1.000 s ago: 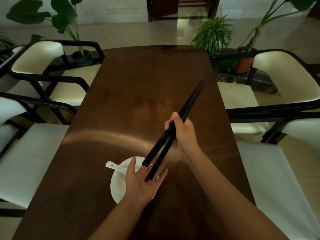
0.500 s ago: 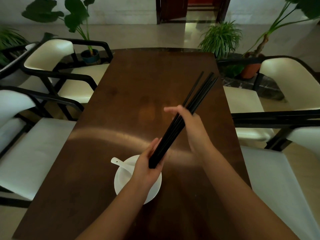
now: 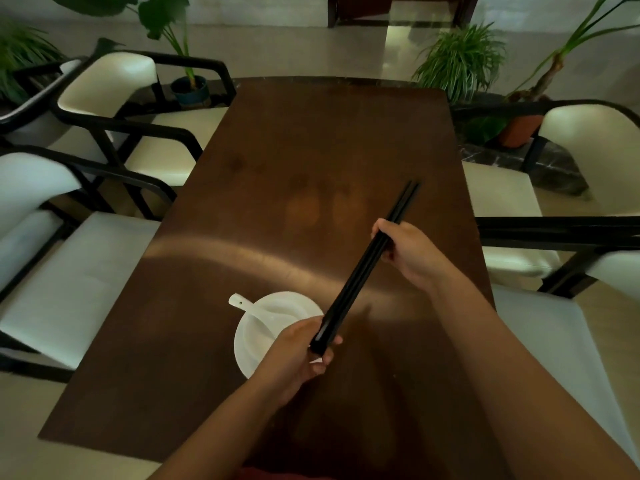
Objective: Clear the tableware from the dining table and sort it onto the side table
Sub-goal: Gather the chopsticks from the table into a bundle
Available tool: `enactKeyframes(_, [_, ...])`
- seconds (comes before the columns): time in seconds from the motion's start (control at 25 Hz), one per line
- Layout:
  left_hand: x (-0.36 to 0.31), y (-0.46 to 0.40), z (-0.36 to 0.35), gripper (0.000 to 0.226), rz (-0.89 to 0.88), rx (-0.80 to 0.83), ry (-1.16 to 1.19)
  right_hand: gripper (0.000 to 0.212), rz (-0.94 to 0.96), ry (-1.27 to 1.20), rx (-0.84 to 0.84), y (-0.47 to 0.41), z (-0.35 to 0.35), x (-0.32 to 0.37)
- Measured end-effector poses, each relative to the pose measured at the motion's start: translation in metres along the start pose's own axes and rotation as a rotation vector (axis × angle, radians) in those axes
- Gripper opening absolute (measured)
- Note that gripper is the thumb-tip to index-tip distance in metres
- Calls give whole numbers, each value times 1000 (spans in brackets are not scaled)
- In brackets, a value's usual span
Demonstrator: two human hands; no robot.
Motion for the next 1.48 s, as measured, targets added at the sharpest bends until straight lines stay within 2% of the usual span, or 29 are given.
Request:
enactKeyframes(0.16, [44, 28, 22, 27, 42, -100, 212, 26, -217, -74, 120, -9, -19, -62])
enactKeyframes(0.32, [84, 45, 42, 26, 124, -266, 315, 20, -393, -203, 78, -8, -35, -124])
enactKeyframes(0.44, [106, 45, 50, 24, 179, -333, 383, 20, -500, -149, 64, -10, -40, -155])
enactKeyframes(0.56, [118, 39, 63, 22, 150, -488, 501, 19, -558, -95, 25, -23, -52, -173])
enactKeyframes(0.68, [126, 36, 72, 23, 105, -583, 614, 17, -567, -46, -19, -37, -65, -186])
enactKeyframes(0.76, [125, 33, 73, 21, 86, -582, 644, 10, -569, 37, -50, -43, -66, -190])
enactKeyframes(0.84, [125, 31, 73, 18, 71, -590, 651, 13, -560, 93, -37, -45, -63, -191])
enactKeyframes(1.08, [127, 30, 80, 24, 46, -652, 698, 10, -405, -155, -47, -53, -50, -184])
enactKeyframes(1.48, [128, 33, 72, 24, 146, -596, 758, 22, -398, -27, 59, -52, -58, -182])
Point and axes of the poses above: each hand's wrist, its own y-axis away from the middle knuckle, its own z-axis out of the back of the hand, x = y × z, the point moved 5 cm from there along -y, towards the middle knuckle, and after that the axes turned 13 degrees about x, right-handed, at the moved point
